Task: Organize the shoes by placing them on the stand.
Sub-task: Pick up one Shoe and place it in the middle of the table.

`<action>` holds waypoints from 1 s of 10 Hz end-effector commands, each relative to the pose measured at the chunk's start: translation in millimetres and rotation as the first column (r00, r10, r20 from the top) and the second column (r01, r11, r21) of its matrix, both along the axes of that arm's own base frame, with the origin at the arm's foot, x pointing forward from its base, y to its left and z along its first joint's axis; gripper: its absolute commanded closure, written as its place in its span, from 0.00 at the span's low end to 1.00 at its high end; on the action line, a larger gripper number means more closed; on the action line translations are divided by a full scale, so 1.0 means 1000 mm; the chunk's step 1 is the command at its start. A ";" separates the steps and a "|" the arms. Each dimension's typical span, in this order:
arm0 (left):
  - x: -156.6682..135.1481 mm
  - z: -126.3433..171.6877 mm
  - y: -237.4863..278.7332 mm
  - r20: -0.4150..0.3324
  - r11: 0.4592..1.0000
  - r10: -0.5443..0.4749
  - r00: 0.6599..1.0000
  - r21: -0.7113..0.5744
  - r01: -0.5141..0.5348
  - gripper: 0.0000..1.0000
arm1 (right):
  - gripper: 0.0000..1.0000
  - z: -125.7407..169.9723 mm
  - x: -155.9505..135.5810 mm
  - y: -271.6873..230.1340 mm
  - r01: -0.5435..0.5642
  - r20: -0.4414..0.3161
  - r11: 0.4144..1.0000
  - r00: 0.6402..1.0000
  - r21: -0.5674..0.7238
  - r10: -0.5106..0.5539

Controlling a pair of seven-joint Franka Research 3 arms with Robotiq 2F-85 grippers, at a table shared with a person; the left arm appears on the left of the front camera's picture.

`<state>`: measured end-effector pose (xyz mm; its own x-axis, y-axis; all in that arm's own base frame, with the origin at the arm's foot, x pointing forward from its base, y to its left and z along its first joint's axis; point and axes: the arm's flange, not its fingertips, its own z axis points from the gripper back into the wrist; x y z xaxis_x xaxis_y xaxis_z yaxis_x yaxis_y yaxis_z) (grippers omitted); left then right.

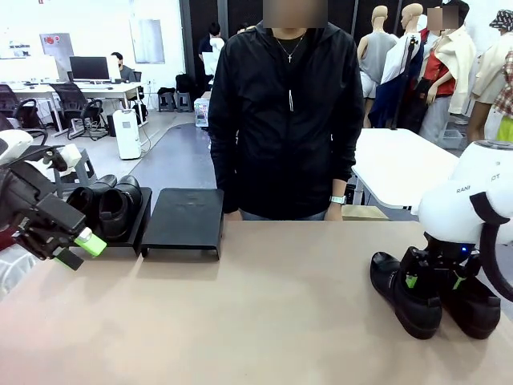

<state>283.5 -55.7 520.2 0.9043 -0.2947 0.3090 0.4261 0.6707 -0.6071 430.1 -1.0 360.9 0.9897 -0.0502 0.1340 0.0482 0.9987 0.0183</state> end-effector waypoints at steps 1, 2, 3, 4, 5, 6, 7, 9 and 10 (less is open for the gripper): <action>0.001 0.001 0.001 0.010 0.999 -0.021 1.000 -0.024 0.021 0.00 | 0.00 -0.002 0.004 0.000 -0.019 -0.002 1.000 1.000 0.024 0.019; 0.001 0.001 0.001 0.010 0.999 -0.021 1.000 -0.024 0.021 0.00 | 0.00 -0.002 0.005 0.000 -0.020 -0.008 1.000 1.000 0.020 0.020; 0.001 0.001 0.001 0.010 0.999 -0.021 1.000 -0.024 0.021 0.00 | 0.56 -0.003 0.004 0.003 -0.032 0.000 0.999 0.999 0.000 0.032; 0.001 0.001 0.001 0.010 0.999 -0.021 1.000 -0.024 0.021 0.00 | 1.00 -0.003 0.004 0.005 -0.038 -0.007 0.999 0.999 0.004 0.038; 0.001 0.001 0.001 0.010 0.999 -0.021 1.000 -0.024 0.021 0.00 | 1.00 -0.003 0.004 0.005 -0.036 -0.012 0.999 0.999 -0.006 0.036; 0.001 0.001 0.001 0.010 0.999 -0.021 1.000 -0.024 0.021 0.00 | 1.00 -0.004 0.005 0.005 -0.037 -0.017 0.999 0.999 -0.004 0.037; 0.001 0.001 0.001 0.010 0.999 -0.021 1.000 -0.024 0.021 0.00 | 1.00 -0.005 0.005 0.006 -0.043 -0.025 0.999 0.999 -0.003 0.042; 0.001 0.001 0.001 0.010 0.999 -0.021 1.000 -0.024 0.021 0.00 | 1.00 -0.005 0.003 0.006 -0.051 -0.024 0.999 0.998 0.002 0.051; 0.001 0.001 0.001 0.010 0.999 -0.021 1.000 -0.024 0.021 0.00 | 1.00 -0.004 0.002 0.006 -0.058 -0.023 0.998 0.998 0.002 0.058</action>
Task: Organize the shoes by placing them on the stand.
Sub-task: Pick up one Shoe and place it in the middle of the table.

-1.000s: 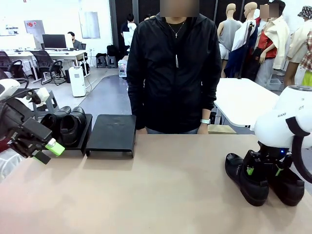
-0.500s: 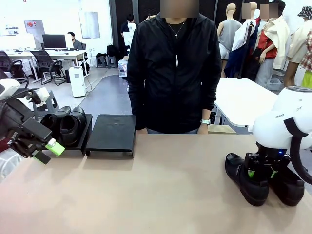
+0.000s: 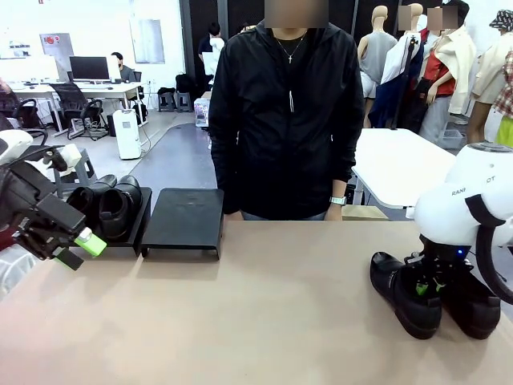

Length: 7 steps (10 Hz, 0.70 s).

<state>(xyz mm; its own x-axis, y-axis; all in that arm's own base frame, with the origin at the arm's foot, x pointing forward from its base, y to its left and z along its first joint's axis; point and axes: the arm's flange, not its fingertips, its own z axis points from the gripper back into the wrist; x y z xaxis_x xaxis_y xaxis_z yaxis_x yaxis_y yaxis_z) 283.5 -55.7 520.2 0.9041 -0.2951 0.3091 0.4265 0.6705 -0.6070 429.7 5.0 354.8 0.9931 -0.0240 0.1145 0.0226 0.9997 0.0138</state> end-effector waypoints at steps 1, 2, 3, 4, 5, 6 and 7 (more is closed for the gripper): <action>0.001 0.001 0.001 0.010 0.999 -0.020 1.000 -0.024 0.021 0.00 | 1.00 0.002 0.002 0.000 -0.035 -0.007 0.999 0.999 0.001 0.035; 0.001 0.001 0.001 0.010 0.999 -0.020 1.000 -0.024 0.021 0.00 | 1.00 0.002 0.001 0.000 -0.045 -0.008 0.999 0.999 0.006 0.045; 0.001 0.001 0.001 0.010 0.999 -0.020 1.000 -0.024 0.021 0.00 | 1.00 0.003 -0.001 0.001 -0.056 -0.014 0.998 0.998 -0.002 0.056; 0.001 0.001 0.001 0.010 0.999 -0.020 1.000 -0.024 0.021 0.00 | 1.00 0.006 -0.003 0.002 -0.064 -0.004 0.998 0.998 0.000 0.064; 0.001 0.001 0.001 0.010 0.999 -0.020 1.000 -0.024 0.021 0.00 | 1.00 0.012 -0.007 0.004 -0.052 0.009 0.999 0.999 0.000 0.052; 0.001 0.001 0.001 0.010 0.999 -0.020 1.000 -0.024 0.021 0.00 | 1.00 0.027 -0.014 0.006 -0.027 0.017 0.999 0.999 0.029 0.026; 0.001 0.001 0.001 0.010 0.999 -0.020 1.000 -0.024 0.021 0.00 | 1.00 0.050 -0.027 0.009 0.006 0.004 0.999 1.000 0.032 -0.006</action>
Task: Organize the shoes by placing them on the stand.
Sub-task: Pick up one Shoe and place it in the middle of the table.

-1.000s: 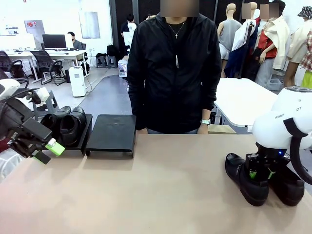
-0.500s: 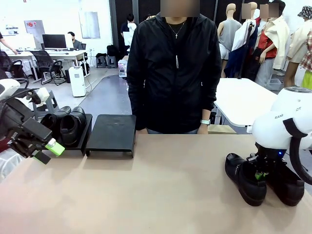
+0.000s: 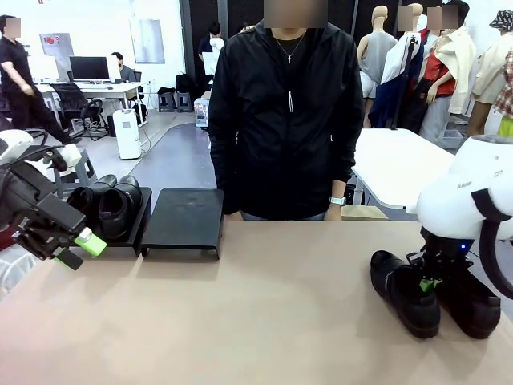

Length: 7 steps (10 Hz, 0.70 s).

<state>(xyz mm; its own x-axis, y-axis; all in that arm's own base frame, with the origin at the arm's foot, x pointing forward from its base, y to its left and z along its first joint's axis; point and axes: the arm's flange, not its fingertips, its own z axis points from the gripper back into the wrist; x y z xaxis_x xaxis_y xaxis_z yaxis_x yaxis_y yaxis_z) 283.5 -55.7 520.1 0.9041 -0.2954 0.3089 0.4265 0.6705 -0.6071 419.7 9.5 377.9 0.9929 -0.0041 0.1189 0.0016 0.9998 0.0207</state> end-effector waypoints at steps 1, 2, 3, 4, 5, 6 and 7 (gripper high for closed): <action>0.001 0.001 0.001 0.010 0.999 -0.020 1.000 -0.024 0.020 0.00 | 1.00 0.059 -0.037 0.008 0.095 0.002 0.992 0.995 0.082 -0.095; 0.001 0.001 0.001 0.010 0.999 -0.020 1.000 -0.024 0.020 0.00 | 1.00 0.089 -0.067 0.015 0.117 0.058 0.986 0.991 0.115 -0.124; 0.001 0.001 0.001 0.010 0.999 -0.020 1.000 -0.024 0.020 0.00 | 1.00 0.102 -0.088 0.019 0.116 0.078 0.984 0.989 0.136 -0.127; 0.001 0.001 0.001 0.010 0.999 -0.020 1.000 -0.024 0.020 0.00 | 1.00 0.108 -0.113 0.024 0.096 0.112 0.986 0.987 0.140 -0.112; 0.001 0.001 0.001 0.010 0.999 -0.020 1.000 -0.024 0.020 0.00 | 1.00 0.110 -0.135 0.026 0.089 0.145 0.988 0.984 0.128 -0.108; 0.001 0.001 0.001 0.010 0.999 -0.020 1.000 -0.024 0.020 0.00 | 1.00 0.112 -0.158 0.015 0.064 0.197 0.990 0.976 0.127 -0.089; 0.001 0.001 0.001 0.010 0.999 -0.020 1.000 -0.024 0.020 0.00 | 1.00 0.133 -0.097 0.020 0.089 0.104 0.989 0.989 0.122 -0.102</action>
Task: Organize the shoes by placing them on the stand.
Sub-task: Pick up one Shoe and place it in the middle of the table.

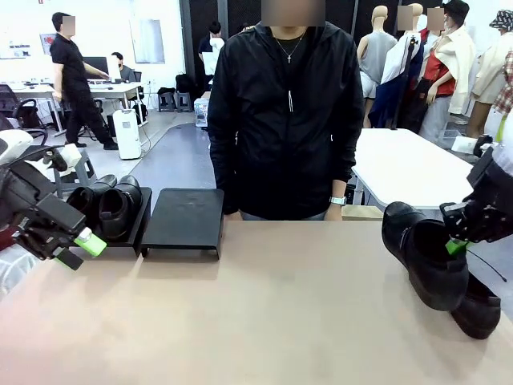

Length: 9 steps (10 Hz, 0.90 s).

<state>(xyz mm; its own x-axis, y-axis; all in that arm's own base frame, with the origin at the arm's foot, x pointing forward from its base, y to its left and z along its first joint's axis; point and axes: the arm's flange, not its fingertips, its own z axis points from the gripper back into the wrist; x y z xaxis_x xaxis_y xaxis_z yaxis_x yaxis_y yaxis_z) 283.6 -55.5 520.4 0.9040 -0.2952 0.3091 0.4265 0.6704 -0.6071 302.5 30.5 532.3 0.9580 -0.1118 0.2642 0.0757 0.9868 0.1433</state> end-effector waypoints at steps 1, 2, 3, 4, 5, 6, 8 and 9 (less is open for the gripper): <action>0.001 0.001 0.001 0.010 0.999 -0.020 1.000 -0.024 0.020 0.00 | 1.00 -0.021 0.020 -0.001 0.006 -0.046 1.000 0.999 0.003 -0.006; 0.001 0.001 0.001 0.010 0.999 -0.020 1.000 -0.024 0.020 0.00 | 1.00 -0.021 0.020 -0.001 0.006 -0.046 1.000 0.999 0.003 -0.006; 0.001 0.001 0.001 0.010 0.999 -0.020 1.000 -0.024 0.020 0.00 | 1.00 -0.008 0.005 0.000 0.001 -0.024 1.000 1.000 0.000 -0.001; 0.001 0.001 0.001 0.010 0.999 -0.020 1.000 -0.024 0.020 0.00 | 1.00 -0.014 0.005 0.053 -0.029 0.047 0.999 0.998 -0.046 0.031; 0.001 0.001 0.001 0.010 0.999 -0.020 1.000 -0.024 0.020 0.00 | 1.00 -0.021 0.010 0.100 -0.054 0.042 0.995 0.997 -0.078 0.058; 0.001 0.001 0.001 0.010 0.999 -0.020 1.000 -0.024 0.020 0.00 | 1.00 -0.025 0.017 0.144 0.003 0.006 0.998 1.000 -0.061 -0.002; 0.001 0.001 0.001 0.010 0.999 -0.020 1.000 -0.024 0.020 0.00 | 1.00 -0.039 0.034 0.213 0.002 0.027 1.000 1.000 0.003 -0.002; 0.001 0.001 0.001 0.010 0.999 -0.020 1.000 -0.024 0.020 0.00 | 1.00 -0.047 0.048 0.242 -0.015 0.020 0.998 1.000 0.056 0.014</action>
<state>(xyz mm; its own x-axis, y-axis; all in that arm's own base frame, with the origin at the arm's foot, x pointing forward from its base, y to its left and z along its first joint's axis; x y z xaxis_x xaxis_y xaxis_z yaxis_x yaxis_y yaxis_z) 283.5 -55.7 520.6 0.9036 -0.2965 0.3093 0.4276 0.6708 -0.6059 311.9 258.8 483.8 0.9593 -0.0650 0.2749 0.0295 0.9909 0.1313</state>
